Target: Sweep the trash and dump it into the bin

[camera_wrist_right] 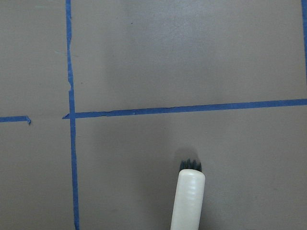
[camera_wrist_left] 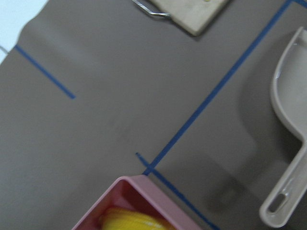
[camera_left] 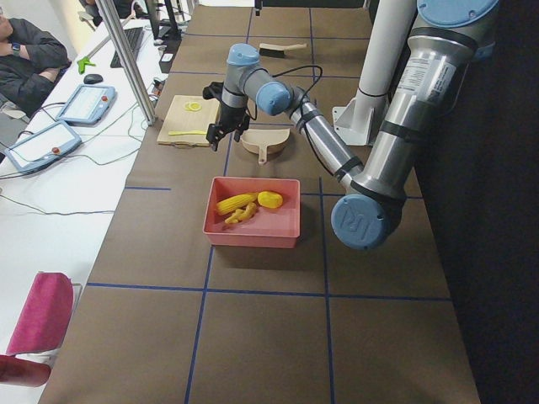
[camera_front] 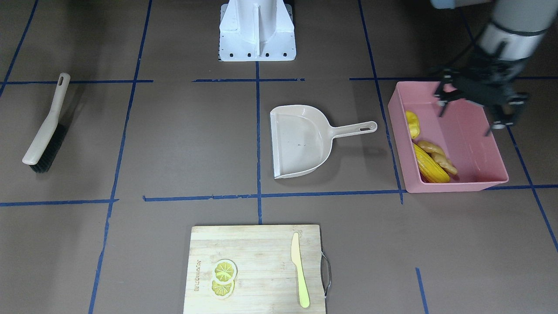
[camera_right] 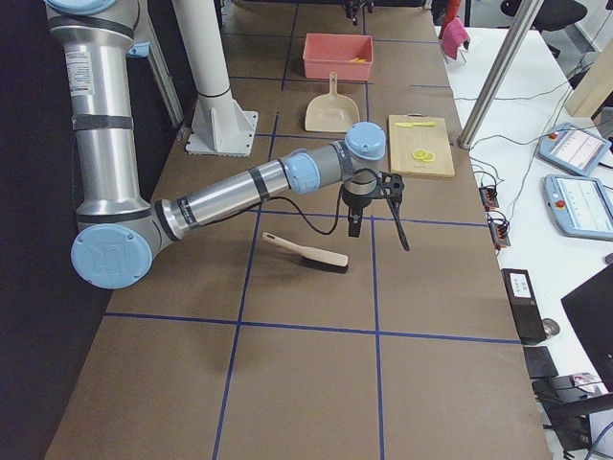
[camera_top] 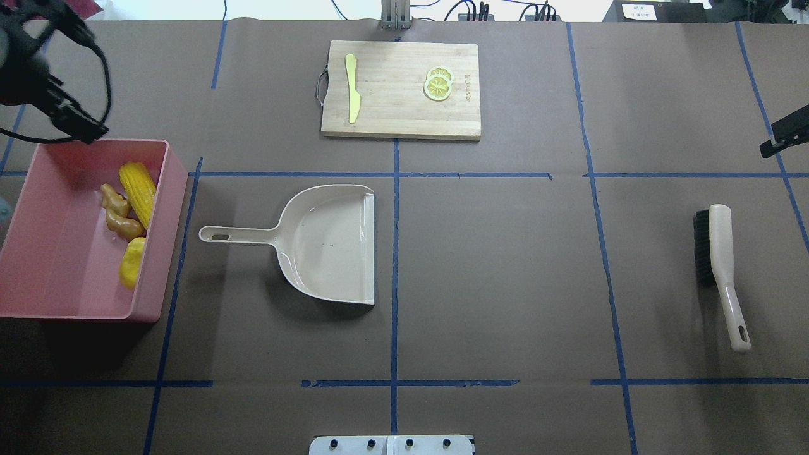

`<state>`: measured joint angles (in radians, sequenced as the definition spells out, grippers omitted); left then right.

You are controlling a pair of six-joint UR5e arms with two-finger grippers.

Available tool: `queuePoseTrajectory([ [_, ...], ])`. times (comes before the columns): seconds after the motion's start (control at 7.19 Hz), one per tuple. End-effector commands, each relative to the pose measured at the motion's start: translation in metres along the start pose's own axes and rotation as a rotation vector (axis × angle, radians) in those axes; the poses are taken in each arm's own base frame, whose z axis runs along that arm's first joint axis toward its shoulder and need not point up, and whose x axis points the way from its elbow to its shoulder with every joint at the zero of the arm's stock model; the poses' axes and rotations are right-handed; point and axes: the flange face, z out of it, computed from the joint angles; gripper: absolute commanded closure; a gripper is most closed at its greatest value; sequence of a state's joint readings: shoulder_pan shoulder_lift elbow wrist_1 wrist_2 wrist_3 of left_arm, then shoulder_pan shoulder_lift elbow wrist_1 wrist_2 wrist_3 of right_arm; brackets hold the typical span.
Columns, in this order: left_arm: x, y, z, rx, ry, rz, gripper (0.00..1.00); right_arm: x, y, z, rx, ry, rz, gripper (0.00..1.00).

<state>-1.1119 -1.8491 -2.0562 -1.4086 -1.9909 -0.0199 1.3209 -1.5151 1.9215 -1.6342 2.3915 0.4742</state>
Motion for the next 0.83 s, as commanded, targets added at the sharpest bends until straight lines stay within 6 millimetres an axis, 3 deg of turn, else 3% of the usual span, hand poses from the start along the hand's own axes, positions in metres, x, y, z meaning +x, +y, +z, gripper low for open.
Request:
queuePoseTrajectory([
  [0.0,-0.054,0.057,0.03,-0.113,-0.028,-0.085,0.0,-0.005,0.0,-0.004,0.009,-0.004,-0.011,0.0],
  [0.14,-0.066,0.073,0.012,-0.095,-0.053,-0.112,0.0,-0.006,0.0,-0.006,0.013,-0.006,-0.015,0.0],
  [0.28,-0.071,0.076,0.011,-0.103,-0.055,-0.142,0.0,-0.008,0.001,-0.007,0.013,-0.007,-0.016,0.0],
  [0.42,-0.099,0.088,0.005,-0.111,-0.079,-0.206,0.0,-0.008,0.001,-0.007,0.014,-0.006,-0.018,0.0],
  [0.56,-0.138,0.116,0.022,-0.175,-0.068,-0.304,0.0,-0.007,0.001,-0.007,0.015,-0.006,-0.019,0.0],
  [0.7,-0.153,0.13,0.044,-0.204,0.062,-0.378,0.0,-0.009,0.001,-0.008,0.017,-0.007,-0.023,0.0],
])
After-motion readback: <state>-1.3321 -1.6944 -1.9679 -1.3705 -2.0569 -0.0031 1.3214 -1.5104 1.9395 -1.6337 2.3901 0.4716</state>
